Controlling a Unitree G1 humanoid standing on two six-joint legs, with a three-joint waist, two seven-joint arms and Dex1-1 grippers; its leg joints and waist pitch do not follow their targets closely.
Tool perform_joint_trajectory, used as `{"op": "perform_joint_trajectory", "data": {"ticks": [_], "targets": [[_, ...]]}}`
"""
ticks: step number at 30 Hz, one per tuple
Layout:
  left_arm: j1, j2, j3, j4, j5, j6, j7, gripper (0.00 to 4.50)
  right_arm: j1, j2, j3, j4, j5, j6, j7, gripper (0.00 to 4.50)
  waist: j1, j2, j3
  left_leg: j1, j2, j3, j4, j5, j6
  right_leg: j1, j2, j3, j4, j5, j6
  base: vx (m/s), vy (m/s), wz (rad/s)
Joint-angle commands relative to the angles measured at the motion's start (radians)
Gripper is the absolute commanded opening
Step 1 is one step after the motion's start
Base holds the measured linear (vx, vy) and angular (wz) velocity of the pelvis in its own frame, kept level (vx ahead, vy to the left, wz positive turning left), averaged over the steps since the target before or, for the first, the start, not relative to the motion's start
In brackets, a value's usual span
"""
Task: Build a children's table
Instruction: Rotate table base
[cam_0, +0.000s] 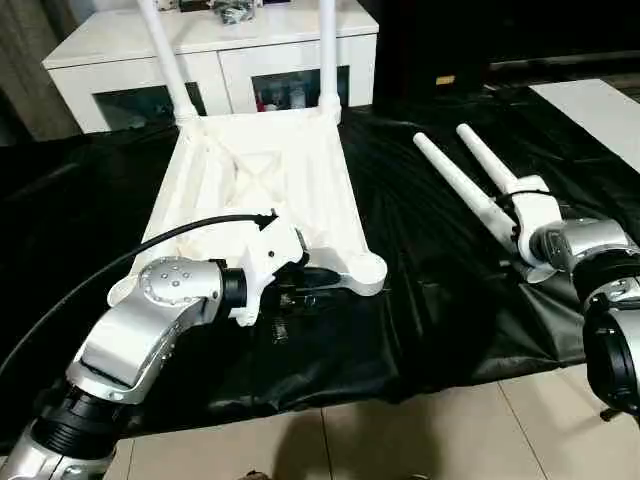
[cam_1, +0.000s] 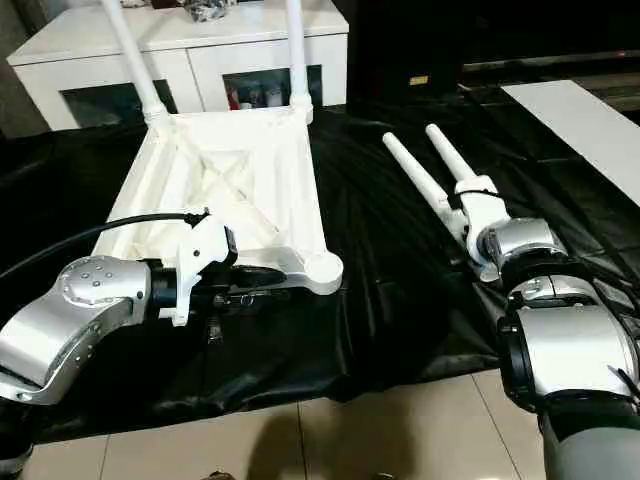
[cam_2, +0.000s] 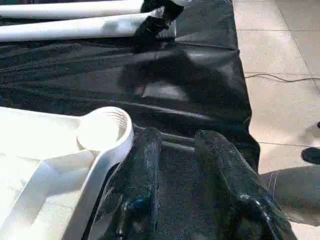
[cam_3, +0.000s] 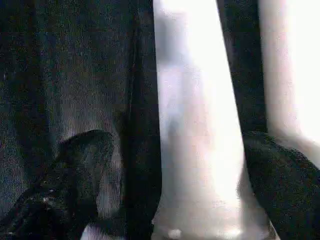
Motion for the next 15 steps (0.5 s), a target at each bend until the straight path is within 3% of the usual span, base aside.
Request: {"op": "perform_joint_trajectory", "data": {"ticks": [1,6,15], "targets": [[-0.012,0.013,0.011,-0.020,0.001,0.005,0.007,1.41,-0.016,-0.006,0.006,0.010,-0.004,0.021,0.010,4.10,0.004,-0.024,-0.073,0.005,-0.001,0.011,-0.058,-0.228,0.040,0.060,-0.026,0.020,-0.066,-0.237,-0.272,0.000,0.000,0.00],[-0.014,0.022,0.013,-0.021,0.006,0.010,0.016,1.41,-0.017,0.003,-0.003,0.020,-0.008,0.037,0.044,3.70,0.004,-0.019,-0.071,0.005,-0.001,0.009,-0.058,-0.252,0.032,0.057,-0.027,0.020,-0.068,-0.286,-0.257,0.000,0.000,0.00],[-0.021,0.018,0.016,-0.013,-0.003,0.014,0.019,1.41,-0.010,0.009,-0.014,0.023,0.001,0.063,0.067,3.06,0.003,-0.019,-0.069,0.006,-0.001,0.007,-0.059,-0.283,0.022,0.054,-0.028,0.019,-0.070,-0.326,-0.244,0.000,0.000,0.00]]}}
